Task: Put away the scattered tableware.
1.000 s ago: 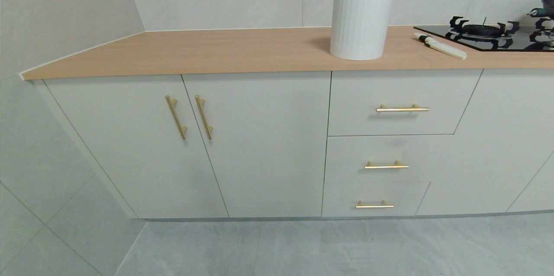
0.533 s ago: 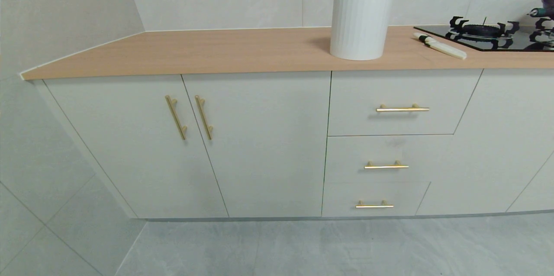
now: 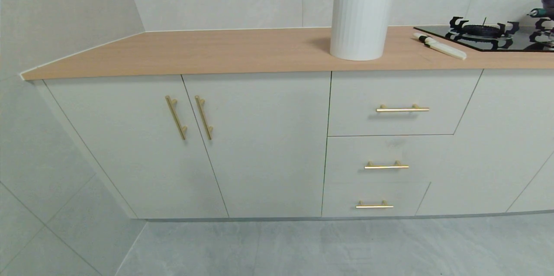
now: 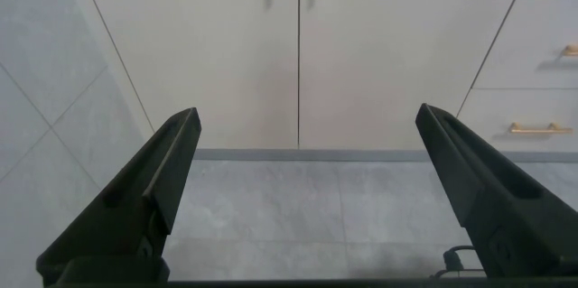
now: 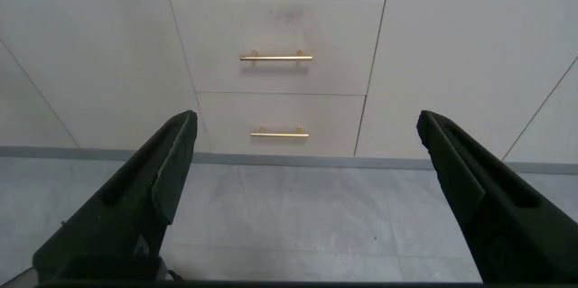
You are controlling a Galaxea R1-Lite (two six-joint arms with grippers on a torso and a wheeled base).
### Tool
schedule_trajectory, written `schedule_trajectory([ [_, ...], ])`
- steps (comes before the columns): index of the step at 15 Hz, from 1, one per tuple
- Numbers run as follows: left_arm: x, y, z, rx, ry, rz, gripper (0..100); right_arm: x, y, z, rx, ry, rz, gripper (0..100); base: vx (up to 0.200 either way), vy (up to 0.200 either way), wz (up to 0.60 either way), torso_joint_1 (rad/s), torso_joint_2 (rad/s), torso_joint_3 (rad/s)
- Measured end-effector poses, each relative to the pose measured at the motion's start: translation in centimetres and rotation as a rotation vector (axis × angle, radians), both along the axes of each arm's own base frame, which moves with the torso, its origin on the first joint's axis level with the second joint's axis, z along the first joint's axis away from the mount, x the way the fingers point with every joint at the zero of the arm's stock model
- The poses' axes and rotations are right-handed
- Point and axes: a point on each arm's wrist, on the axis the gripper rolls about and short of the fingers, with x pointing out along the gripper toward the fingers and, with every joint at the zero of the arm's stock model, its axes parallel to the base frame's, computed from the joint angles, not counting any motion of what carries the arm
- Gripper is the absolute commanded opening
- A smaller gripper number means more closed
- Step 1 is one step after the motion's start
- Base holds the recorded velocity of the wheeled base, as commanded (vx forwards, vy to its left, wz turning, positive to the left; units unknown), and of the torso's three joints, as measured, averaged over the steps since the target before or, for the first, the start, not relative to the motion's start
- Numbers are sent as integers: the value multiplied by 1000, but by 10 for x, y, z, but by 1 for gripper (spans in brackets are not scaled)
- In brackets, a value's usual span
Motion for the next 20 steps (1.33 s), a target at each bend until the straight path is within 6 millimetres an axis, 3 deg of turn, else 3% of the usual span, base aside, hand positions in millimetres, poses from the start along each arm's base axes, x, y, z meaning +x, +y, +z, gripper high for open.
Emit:
schedule_trajectory([
  [17,0,0,0,-2,0,0,100,0,0,0,0,2,1,100,200,0,0,2,2,2],
  [20,0,0,0,-3,0,0,100,0,0,0,0,2,1,100,0,0,0,0,0,0],
])
